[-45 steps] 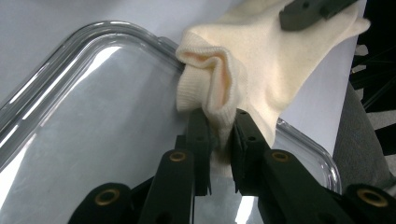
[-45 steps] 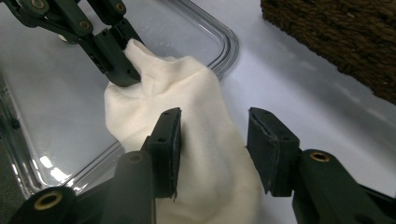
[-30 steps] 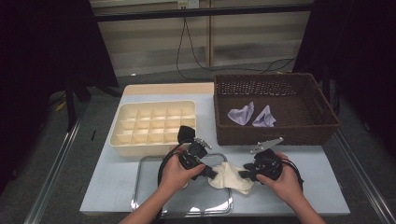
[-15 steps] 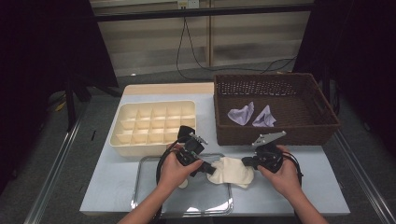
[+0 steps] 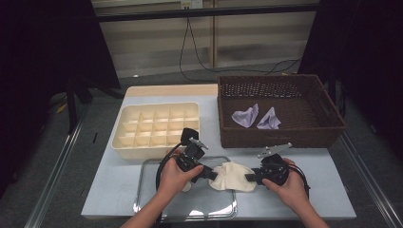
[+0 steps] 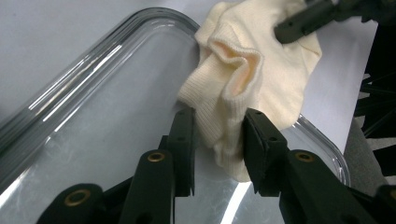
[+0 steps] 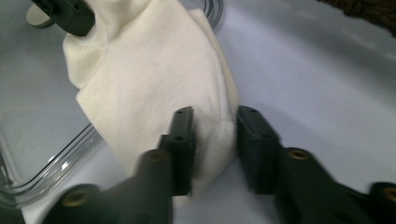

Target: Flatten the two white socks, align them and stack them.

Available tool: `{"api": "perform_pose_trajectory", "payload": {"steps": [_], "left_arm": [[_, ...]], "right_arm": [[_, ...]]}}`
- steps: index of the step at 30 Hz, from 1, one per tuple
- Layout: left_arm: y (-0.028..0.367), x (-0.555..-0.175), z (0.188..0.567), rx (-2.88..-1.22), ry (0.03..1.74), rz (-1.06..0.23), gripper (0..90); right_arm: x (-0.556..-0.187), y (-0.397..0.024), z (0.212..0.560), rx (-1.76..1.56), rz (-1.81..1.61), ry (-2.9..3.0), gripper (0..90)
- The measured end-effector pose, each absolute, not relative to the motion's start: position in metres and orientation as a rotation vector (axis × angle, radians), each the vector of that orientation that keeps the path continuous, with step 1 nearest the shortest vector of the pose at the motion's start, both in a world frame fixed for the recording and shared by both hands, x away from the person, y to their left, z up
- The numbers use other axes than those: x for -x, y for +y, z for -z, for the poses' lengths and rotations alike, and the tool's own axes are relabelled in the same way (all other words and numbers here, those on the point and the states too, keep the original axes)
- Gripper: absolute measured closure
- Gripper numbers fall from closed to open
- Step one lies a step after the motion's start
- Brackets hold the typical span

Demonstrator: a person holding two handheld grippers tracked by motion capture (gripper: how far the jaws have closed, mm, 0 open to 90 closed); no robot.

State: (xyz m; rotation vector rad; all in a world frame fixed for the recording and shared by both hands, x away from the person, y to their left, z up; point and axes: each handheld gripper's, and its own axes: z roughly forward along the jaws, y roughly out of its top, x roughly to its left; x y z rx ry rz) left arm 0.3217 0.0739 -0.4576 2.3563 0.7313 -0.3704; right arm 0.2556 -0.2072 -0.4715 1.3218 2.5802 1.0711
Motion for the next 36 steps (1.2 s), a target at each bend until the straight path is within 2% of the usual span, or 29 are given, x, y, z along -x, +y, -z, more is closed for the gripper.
{"api": "perform_pose_trajectory", "payload": {"steps": [7, 14, 15, 16, 17, 18, 23, 28, 29, 31, 36], "left_arm": [[0.081, -0.32, 0.455, -2.302, 0.743, 0.354, 53.8], [0.08, -0.321, 0.453, -2.267, 0.741, 0.311, 42.5], [0.079, -0.322, 0.454, -2.265, 0.744, 0.317, 41.4], [0.078, -0.323, 0.455, -2.267, 0.735, 0.312, 41.3], [0.075, -0.322, 0.456, -2.259, 0.752, 0.309, 41.1], [0.074, -0.323, 0.456, -2.274, 0.733, 0.305, 41.1], [0.063, -0.322, 0.457, -2.276, 0.724, 0.263, 42.3], [0.051, -0.321, 0.457, -2.297, 0.672, 0.256, 45.8], [0.049, -0.322, 0.457, -2.315, 0.646, 0.253, 47.0], [0.046, -0.322, 0.456, -2.332, 0.654, 0.234, 54.8], [0.04, -0.323, 0.454, -2.369, 0.629, 0.236, 66.8]], "right_arm": [[-0.256, -0.206, 0.461, -1.278, -0.969, 2.619, 84.1], [-0.263, -0.232, 0.457, -1.349, -0.948, 2.552, 83.3], [-0.263, -0.235, 0.458, -1.352, -0.948, 2.556, 81.9], [-0.263, -0.237, 0.459, -1.367, -0.97, 2.541, 76.7], [-0.262, -0.238, 0.459, -1.363, -0.976, 2.523, 67.8], [-0.262, -0.238, 0.459, -1.356, -0.963, 2.512, 66.0], [-0.261, -0.232, 0.452, -1.318, -0.988, 2.505, 66.6], [-0.258, -0.234, 0.459, -1.335, -0.955, 2.512, 81.2], [-0.257, -0.235, 0.461, -1.346, -0.955, 2.515, 81.8], [-0.256, -0.238, 0.462, -1.371, -0.985, 2.505, 82.6], [-0.252, -0.242, 0.465, -1.388, -1.019, 2.481, 82.1]]}}
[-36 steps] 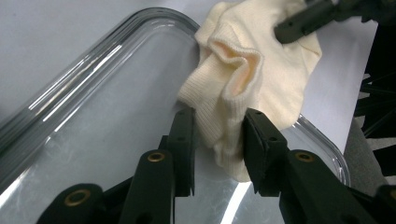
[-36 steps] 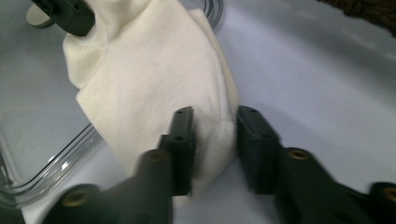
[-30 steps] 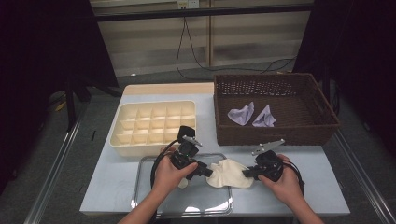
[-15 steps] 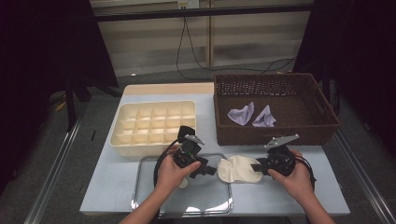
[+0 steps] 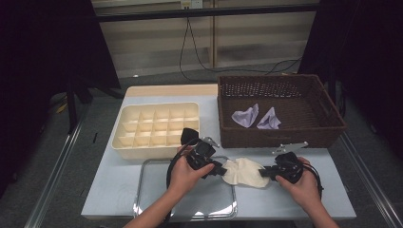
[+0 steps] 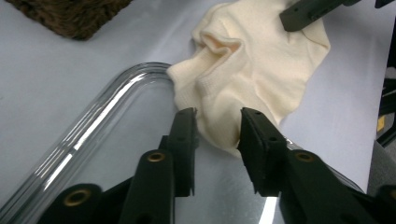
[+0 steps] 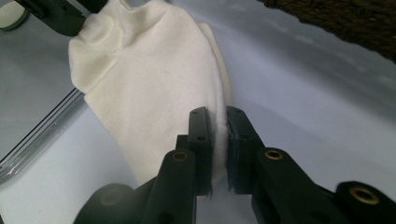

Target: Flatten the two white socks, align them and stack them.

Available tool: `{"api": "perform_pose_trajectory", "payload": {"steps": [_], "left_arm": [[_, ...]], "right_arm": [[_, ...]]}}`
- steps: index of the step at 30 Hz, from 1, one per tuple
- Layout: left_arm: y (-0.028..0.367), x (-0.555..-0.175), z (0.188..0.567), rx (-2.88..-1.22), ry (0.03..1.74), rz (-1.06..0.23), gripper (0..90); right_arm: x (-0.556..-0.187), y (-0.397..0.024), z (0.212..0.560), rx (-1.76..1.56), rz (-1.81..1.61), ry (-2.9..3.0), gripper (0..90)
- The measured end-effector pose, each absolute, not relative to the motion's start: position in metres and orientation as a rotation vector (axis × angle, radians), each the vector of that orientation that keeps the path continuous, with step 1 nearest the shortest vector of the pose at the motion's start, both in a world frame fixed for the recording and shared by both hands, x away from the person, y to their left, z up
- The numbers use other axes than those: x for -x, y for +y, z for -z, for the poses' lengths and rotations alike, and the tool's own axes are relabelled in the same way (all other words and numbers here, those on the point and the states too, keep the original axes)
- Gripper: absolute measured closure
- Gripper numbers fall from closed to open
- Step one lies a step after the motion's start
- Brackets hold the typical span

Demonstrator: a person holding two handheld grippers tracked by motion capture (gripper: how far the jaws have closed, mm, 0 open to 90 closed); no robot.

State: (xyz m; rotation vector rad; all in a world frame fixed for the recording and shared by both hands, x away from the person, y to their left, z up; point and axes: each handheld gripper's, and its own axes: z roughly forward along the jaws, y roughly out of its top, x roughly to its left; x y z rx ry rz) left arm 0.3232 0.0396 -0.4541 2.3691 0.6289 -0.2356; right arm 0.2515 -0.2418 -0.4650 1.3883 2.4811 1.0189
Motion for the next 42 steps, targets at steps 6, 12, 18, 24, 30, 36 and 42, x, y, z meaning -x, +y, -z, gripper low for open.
{"api": "perform_pose_trajectory", "payload": {"steps": [6, 12, 18, 24, 30, 36, 42], "left_arm": [[0.035, -0.322, 0.451, -2.405, 0.602, 0.214, 62.9], [0.029, -0.323, 0.453, -2.435, 0.597, 0.257, 82.1], [0.033, -0.328, 0.435, -2.382, 0.602, 0.275, 86.7], [0.029, -0.34, 0.43, -2.333, 0.631, 0.281, 86.6], [0.02, -0.343, 0.446, -2.368, 0.644, 0.346, 85.0], [0.016, -0.344, 0.455, -2.382, 0.653, 0.307, 70.9], [0.019, -0.344, 0.458, -2.369, 0.68, 0.31, 52.2]], "right_arm": [[-0.25, -0.245, 0.467, -1.4, -1.037, 2.469, 81.8], [-0.248, -0.244, 0.467, -1.397, -1.046, 2.452, 81.6], [-0.246, -0.245, 0.459, -1.386, -1.072, 2.432, 81.4], [-0.243, -0.249, 0.454, -1.393, -1.085, 2.426, 81.7], [-0.24, -0.251, 0.456, -1.417, -1.041, 2.432, 77.3], [-0.24, -0.254, 0.453, -1.409, -1.017, 2.403, 71.3], [-0.24, -0.255, 0.452, -1.391, -1.023, 2.413, 75.2]]}}
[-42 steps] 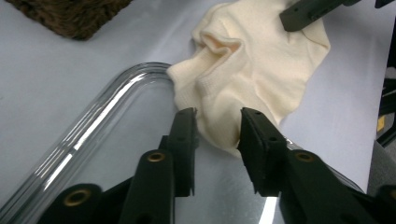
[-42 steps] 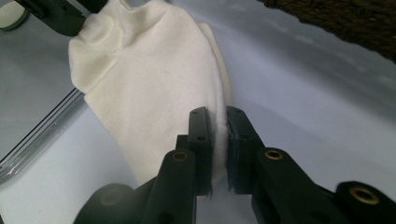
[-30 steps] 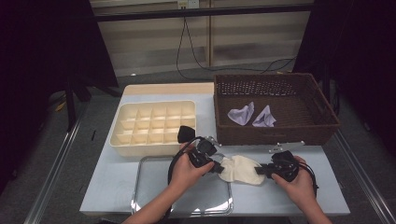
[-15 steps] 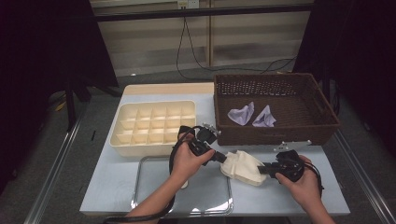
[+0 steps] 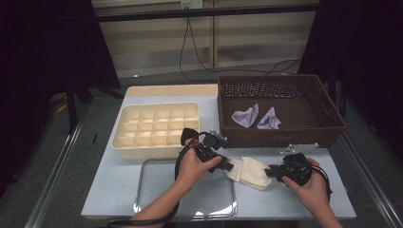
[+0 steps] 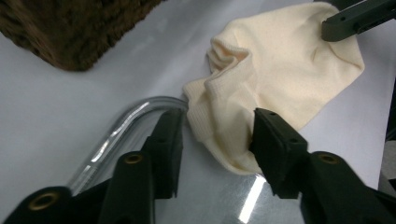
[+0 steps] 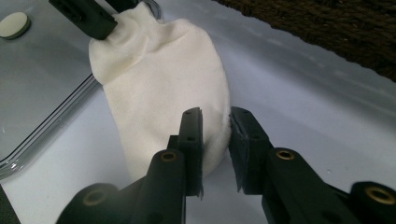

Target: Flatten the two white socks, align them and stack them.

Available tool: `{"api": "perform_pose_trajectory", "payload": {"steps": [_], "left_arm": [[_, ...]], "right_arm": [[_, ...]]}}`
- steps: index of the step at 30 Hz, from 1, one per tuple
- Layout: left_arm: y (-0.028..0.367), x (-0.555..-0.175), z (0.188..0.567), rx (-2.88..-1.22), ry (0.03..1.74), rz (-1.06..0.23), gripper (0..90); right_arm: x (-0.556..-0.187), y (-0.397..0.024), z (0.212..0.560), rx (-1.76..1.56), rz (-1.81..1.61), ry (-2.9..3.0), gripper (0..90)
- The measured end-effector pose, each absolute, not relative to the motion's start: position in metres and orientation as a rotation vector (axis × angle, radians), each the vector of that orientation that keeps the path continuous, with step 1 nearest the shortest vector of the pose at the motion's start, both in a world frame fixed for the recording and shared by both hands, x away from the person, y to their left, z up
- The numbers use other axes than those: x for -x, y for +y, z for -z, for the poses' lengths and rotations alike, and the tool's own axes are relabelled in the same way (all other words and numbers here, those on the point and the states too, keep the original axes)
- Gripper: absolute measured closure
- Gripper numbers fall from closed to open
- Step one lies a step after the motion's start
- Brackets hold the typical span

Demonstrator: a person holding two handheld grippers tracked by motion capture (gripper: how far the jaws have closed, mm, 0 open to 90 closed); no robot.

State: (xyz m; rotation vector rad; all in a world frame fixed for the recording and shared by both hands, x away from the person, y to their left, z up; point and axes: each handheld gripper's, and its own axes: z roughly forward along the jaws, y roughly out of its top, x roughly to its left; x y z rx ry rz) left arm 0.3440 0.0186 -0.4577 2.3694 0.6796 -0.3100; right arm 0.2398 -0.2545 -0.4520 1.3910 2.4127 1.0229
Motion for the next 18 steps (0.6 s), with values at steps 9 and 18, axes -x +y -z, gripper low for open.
{"api": "perform_pose_trajectory", "payload": {"steps": [9, 18], "left_arm": [[0.016, -0.338, 0.462, -2.389, 0.686, 0.375, 78.7], [0.028, -0.335, 0.452, -2.386, 0.691, 0.41, 83.6]], "right_arm": [[-0.237, -0.255, 0.446, -1.384, -1.046, 2.384, 67.1], [-0.238, -0.252, 0.44, -1.38, -1.079, 2.373, 67.2]]}}
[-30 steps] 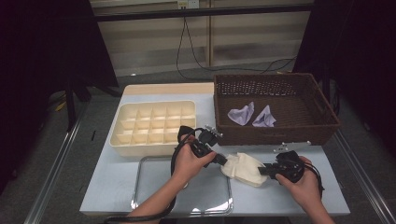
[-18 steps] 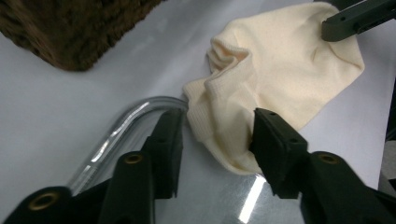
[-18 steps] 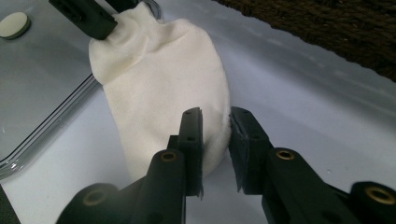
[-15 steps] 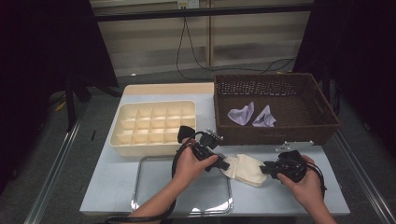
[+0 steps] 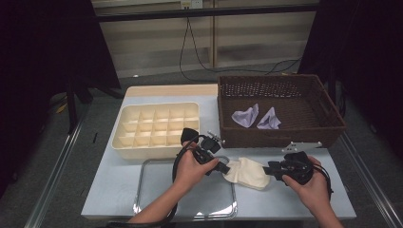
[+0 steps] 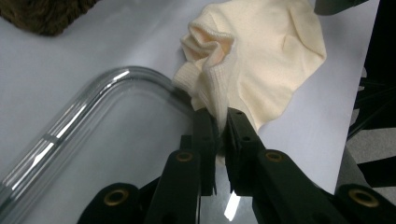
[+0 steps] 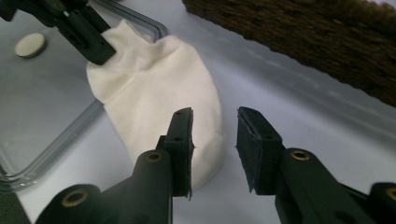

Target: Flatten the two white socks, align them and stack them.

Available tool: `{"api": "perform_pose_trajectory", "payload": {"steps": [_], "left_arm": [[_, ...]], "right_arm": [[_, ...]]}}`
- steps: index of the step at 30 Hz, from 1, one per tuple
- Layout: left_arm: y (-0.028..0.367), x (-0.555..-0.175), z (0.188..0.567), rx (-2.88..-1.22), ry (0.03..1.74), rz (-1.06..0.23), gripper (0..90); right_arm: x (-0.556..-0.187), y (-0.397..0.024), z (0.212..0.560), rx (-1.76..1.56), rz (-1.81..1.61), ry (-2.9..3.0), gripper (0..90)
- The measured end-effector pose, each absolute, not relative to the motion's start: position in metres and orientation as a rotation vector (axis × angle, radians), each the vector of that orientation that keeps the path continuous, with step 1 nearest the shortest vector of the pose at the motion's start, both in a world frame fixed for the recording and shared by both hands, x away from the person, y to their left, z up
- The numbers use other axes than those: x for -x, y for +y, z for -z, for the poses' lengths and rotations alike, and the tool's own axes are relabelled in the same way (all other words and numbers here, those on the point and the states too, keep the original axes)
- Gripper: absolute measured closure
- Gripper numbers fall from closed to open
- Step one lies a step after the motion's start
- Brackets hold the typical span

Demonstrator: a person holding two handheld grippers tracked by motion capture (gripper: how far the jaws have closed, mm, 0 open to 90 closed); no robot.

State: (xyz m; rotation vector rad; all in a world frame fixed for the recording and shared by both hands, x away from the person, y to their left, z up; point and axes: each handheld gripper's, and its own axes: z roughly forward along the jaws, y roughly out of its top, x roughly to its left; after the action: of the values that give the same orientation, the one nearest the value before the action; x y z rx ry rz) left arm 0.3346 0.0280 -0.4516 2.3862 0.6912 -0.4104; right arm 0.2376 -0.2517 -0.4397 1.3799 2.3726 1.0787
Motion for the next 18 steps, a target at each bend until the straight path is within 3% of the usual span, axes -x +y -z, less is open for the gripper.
{"api": "perform_pose_trajectory", "payload": {"steps": [8, 18], "left_arm": [[0.033, -0.332, 0.452, -2.368, 0.709, 0.442, 83.6], [0.045, -0.332, 0.451, -2.36, 0.716, 0.466, 83.4]], "right_arm": [[-0.245, -0.222, 0.435, -1.255, -1.076, 2.45, 83.3], [-0.258, -0.182, 0.461, -1.157, -1.036, 2.578, 90.0]]}}
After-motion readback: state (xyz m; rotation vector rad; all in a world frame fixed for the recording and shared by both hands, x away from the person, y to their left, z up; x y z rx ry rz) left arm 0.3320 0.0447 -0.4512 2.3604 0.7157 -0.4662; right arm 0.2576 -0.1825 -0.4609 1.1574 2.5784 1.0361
